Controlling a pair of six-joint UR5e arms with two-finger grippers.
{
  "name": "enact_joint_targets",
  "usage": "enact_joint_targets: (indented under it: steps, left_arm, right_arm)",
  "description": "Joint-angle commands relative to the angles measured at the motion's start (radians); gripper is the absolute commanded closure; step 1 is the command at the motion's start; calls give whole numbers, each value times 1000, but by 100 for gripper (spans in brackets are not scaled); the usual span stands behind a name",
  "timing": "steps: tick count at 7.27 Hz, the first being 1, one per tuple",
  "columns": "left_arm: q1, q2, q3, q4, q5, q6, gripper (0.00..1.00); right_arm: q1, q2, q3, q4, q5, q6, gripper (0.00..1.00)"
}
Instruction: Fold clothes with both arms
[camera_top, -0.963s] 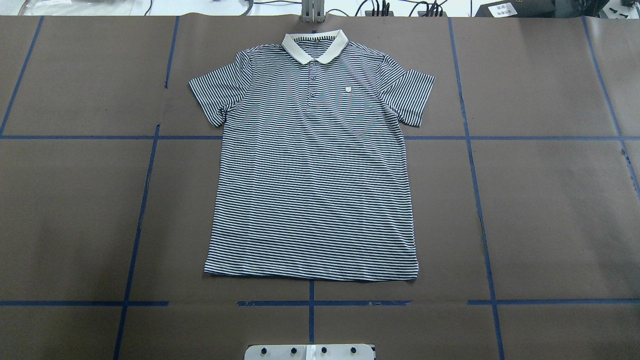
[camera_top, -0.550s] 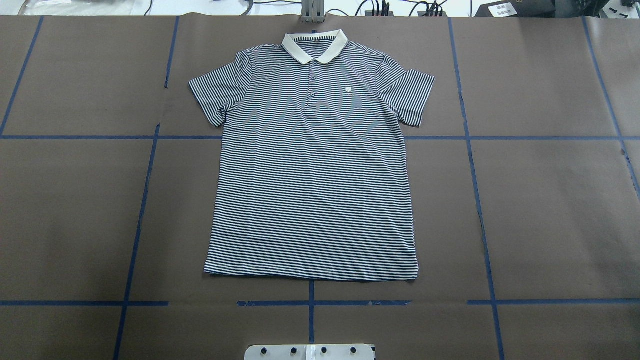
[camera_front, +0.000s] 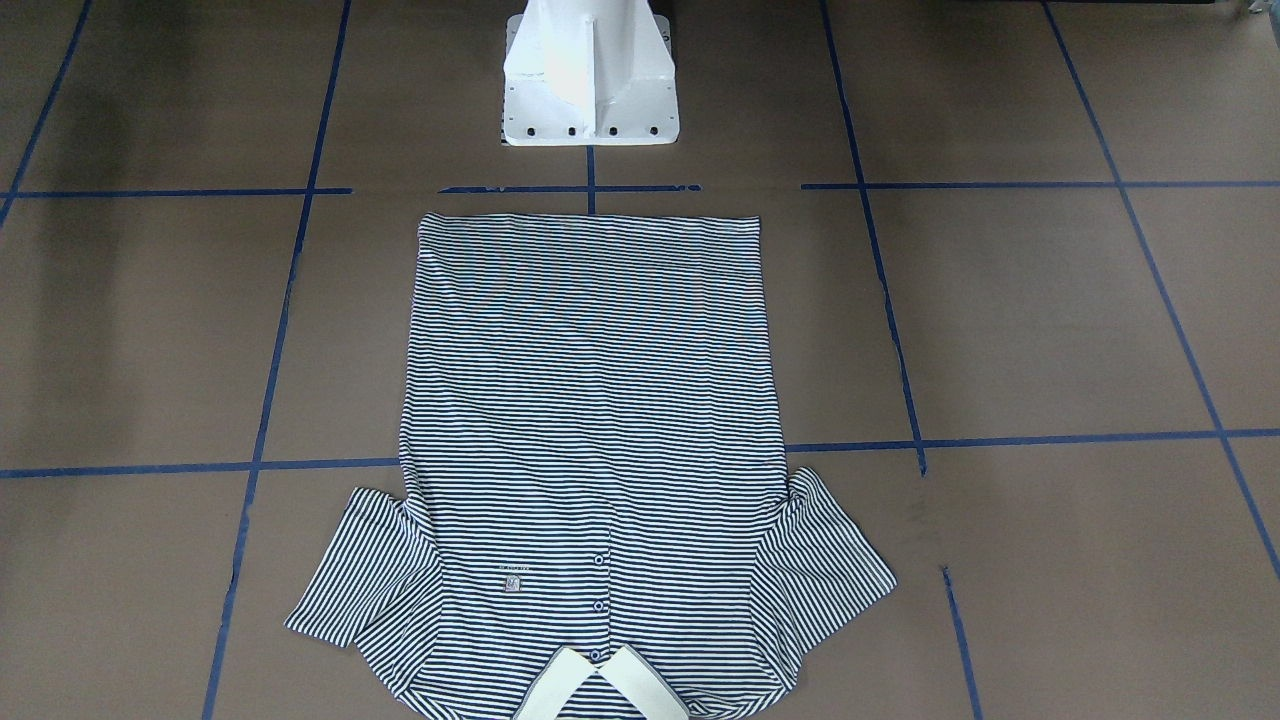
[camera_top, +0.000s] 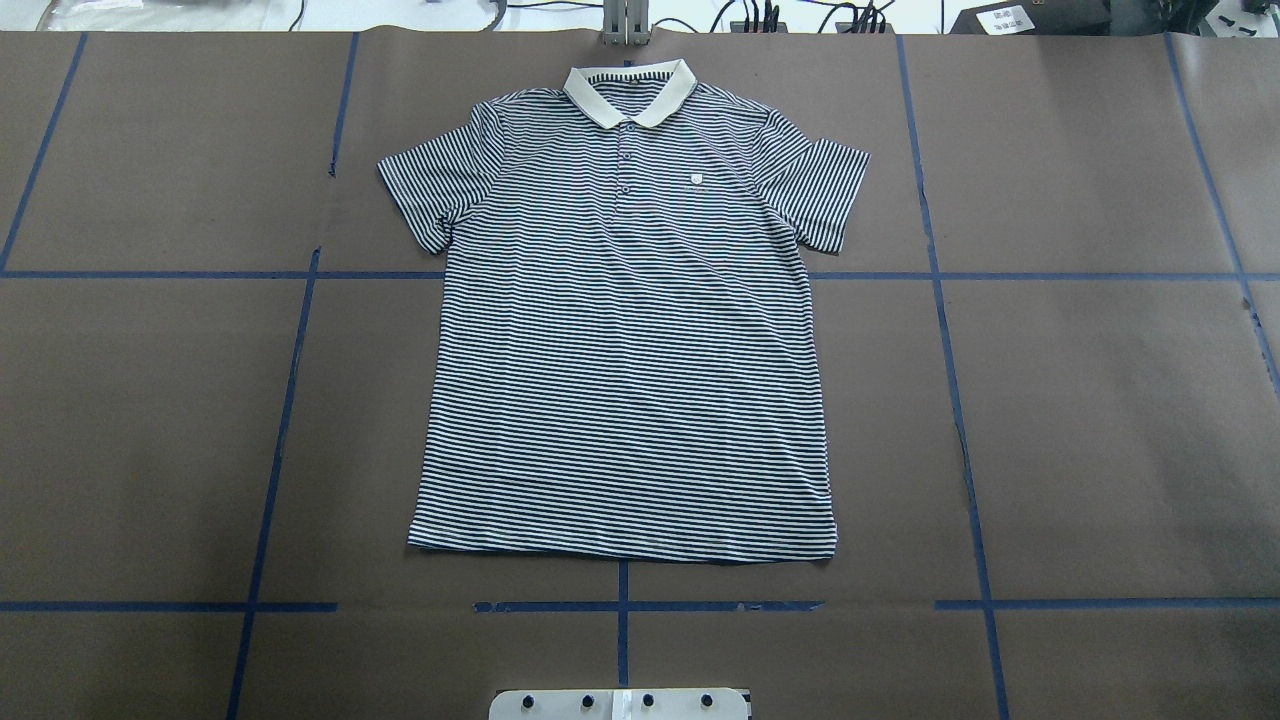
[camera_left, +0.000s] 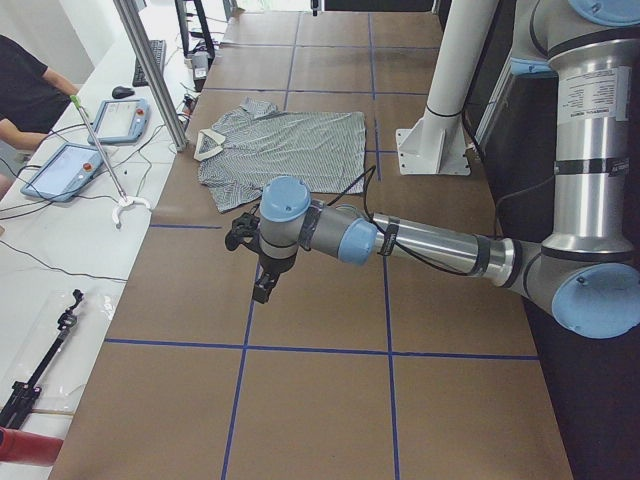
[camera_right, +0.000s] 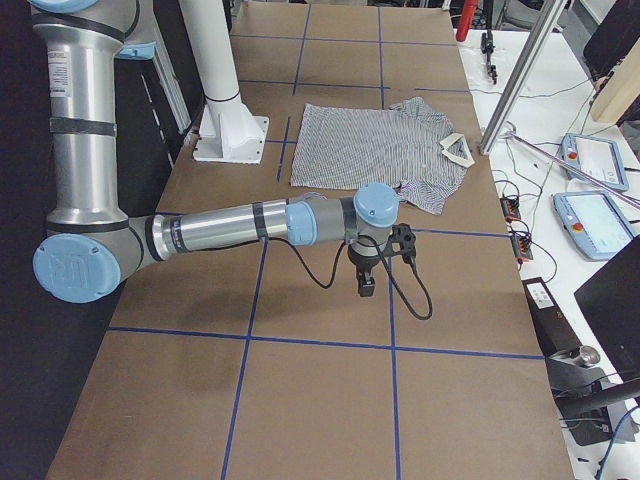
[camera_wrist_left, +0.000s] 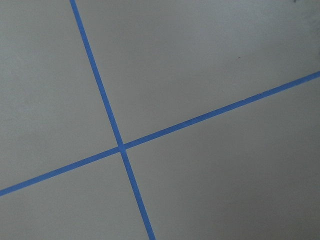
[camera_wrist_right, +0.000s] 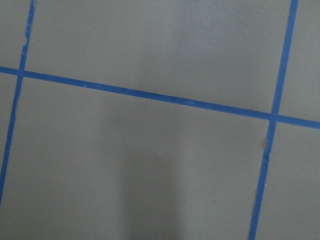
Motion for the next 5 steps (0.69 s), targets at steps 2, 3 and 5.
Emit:
enact_joint_targets:
  steps: [2,3,5]
  left_arm:
    - [8,9,14,-87,-58,-5,0]
    - [8,6,14,-86,-104,-9,0]
    - [8,4,-20,-87,-108,-130,0]
  right_arm:
    - [-164,158,-182,358,-3,429,0]
    - [-246,247,-246,417,-44,603,0]
    - [-362,457,-392,439,-241,769,0]
